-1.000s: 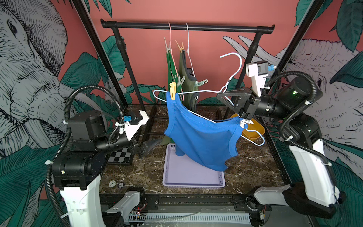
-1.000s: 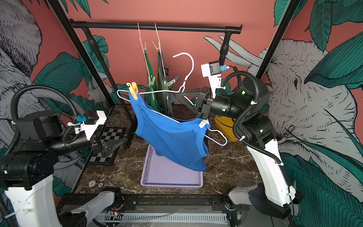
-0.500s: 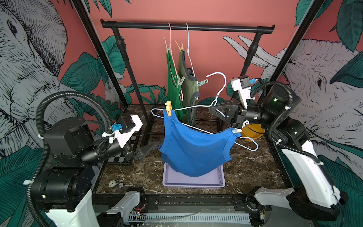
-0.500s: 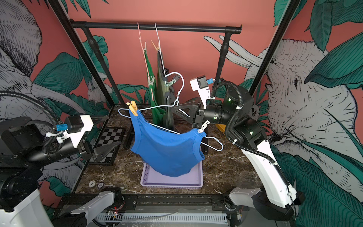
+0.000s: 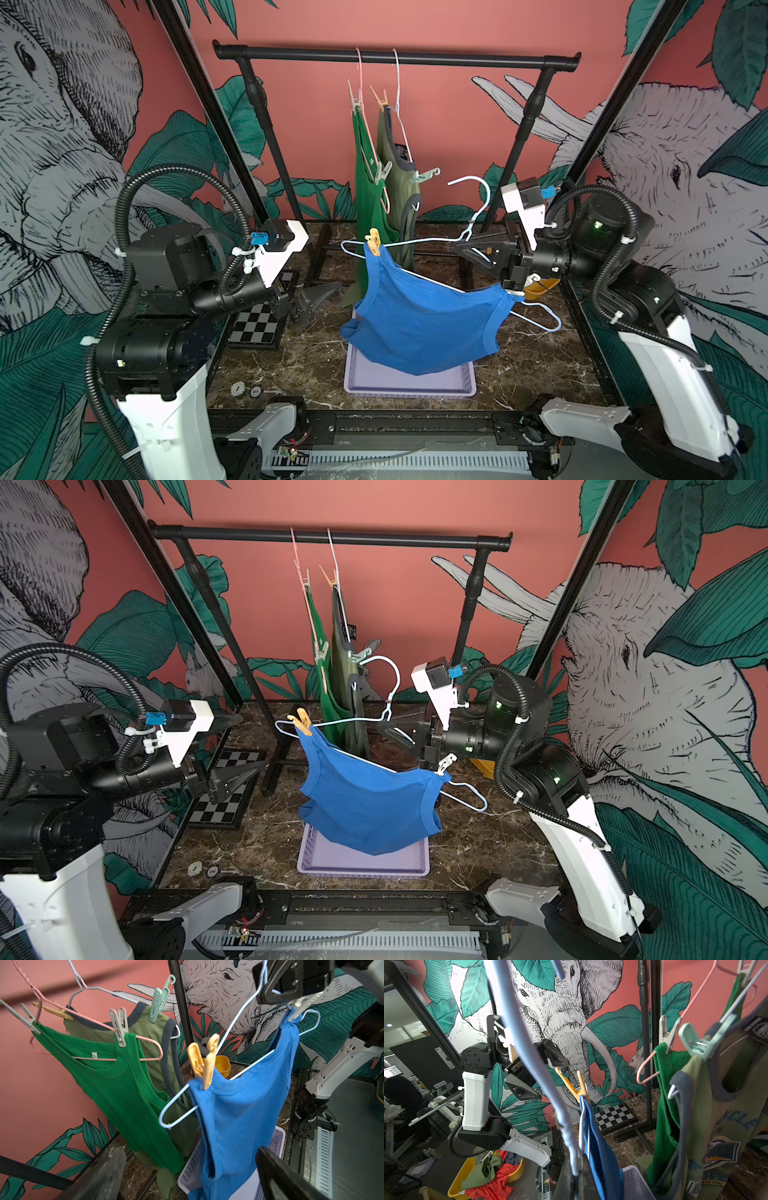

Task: Remove the clothespins securing tank tops to the hanger
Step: Pick up the hanger from the clothesline.

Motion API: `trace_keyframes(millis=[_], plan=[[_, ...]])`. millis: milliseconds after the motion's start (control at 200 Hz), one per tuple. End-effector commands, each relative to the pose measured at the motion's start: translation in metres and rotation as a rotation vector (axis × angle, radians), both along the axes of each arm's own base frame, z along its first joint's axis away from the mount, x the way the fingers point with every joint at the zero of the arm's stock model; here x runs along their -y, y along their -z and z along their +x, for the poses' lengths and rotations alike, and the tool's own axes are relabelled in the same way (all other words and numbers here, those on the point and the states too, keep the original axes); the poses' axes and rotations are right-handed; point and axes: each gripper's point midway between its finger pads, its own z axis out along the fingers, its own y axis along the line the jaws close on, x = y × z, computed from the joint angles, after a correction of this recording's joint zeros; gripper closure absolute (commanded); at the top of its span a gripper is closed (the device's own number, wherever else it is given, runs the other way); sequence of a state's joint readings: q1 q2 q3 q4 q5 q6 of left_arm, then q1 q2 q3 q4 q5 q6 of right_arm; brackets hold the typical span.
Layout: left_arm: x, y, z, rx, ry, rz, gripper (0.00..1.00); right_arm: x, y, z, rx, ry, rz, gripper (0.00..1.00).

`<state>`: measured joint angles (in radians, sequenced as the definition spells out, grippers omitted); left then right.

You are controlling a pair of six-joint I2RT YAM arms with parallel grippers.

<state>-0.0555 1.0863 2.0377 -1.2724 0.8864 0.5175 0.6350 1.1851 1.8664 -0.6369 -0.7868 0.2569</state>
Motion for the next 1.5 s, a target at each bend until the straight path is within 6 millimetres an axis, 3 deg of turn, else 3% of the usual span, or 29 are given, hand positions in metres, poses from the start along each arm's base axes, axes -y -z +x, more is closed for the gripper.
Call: trace_keyframes(millis=[0, 365, 670, 990, 1170, 1355, 1495], plan=[[0.002, -0.003, -0.004, 0.013, 0.021, -0.013, 0.01, 0.014, -0.020, -0.014, 0.127, 0.026, 0.008, 1.00], [0.009, -0.012, -0.021, 0.029, 0.095, -0.036, 0.01, 0.023, -0.016, -0.017, 0.174, 0.056, -0.052, 1.00], [0.024, -0.029, -0.025, -0.020, 0.250, -0.144, 0.01, -0.022, 0.022, -0.002, 0.017, -0.165, -0.053, 1.00], [0.034, -0.036, 0.018, -0.144, 0.341, -0.284, 0.01, -0.065, 0.045, 0.027, -0.039, -0.264, 0.001, 1.00], [0.039, -0.025, 0.047, -0.212, 0.358, -0.322, 0.03, -0.087, 0.052, 0.026, -0.005, -0.280, -0.017, 1.00], [0.053, -0.005, 0.053, -0.257, 0.383, -0.300, 0.08, -0.109, 0.060, 0.027, 0.012, -0.288, -0.024, 1.00], [0.057, -0.003, 0.055, -0.253, 0.382, -0.287, 0.14, -0.127, 0.067, 0.030, 0.005, -0.300, -0.039, 1.00]])
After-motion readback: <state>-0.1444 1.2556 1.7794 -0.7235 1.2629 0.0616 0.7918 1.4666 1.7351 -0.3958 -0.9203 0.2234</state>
